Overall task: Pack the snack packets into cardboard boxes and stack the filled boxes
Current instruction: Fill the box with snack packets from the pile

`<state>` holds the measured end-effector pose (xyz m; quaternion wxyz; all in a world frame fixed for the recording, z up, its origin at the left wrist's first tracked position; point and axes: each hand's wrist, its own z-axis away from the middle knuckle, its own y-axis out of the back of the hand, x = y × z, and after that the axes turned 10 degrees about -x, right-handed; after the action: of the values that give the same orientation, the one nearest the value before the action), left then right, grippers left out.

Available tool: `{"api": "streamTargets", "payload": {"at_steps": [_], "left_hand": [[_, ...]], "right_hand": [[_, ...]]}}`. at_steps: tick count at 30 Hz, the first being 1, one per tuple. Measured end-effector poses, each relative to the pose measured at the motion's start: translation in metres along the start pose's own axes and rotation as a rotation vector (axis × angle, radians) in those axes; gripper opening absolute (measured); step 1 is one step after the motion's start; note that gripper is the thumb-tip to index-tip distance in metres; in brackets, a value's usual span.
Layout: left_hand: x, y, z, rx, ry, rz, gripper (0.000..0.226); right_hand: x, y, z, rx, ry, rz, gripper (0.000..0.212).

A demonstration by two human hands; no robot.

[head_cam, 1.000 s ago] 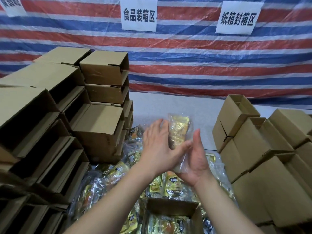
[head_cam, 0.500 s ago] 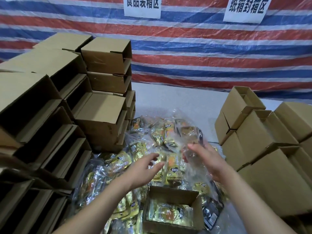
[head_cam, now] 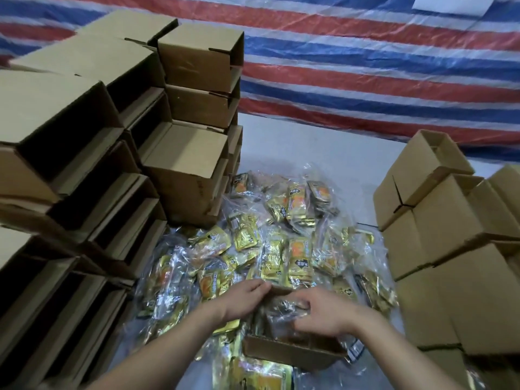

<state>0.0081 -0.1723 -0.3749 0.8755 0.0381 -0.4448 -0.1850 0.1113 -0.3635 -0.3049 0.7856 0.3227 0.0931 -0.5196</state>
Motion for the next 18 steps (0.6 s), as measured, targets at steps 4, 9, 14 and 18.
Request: {"api": "streamTargets", "payload": {"at_steps": [4, 9, 14, 18], "left_hand": [[-0.001, -0.005, -0.006, 0.027, -0.001, 0.032, 0.037], [-0.008, -0.007, -0.010, 0.094, -0.015, 0.017, 0.037], [-0.010, -0.009, -0.011, 0.101, -0.029, 0.000, 0.036], [-0.011, -0.012, -0.011, 0.097, -0.051, 0.031, 0.036]], "right_hand": [[0.006, -0.023, -0.036, 0.034, -0.053, 0.193, 0.060], [0.019, -0.051, -0.070, -0.001, -0.077, 0.022, 0.065], [0.022, -0.040, -0.051, -0.032, -0.008, -0.118, 0.076], [0.018, -0.020, -0.028, 0.039, 0.011, -0.026, 0.029]]}}
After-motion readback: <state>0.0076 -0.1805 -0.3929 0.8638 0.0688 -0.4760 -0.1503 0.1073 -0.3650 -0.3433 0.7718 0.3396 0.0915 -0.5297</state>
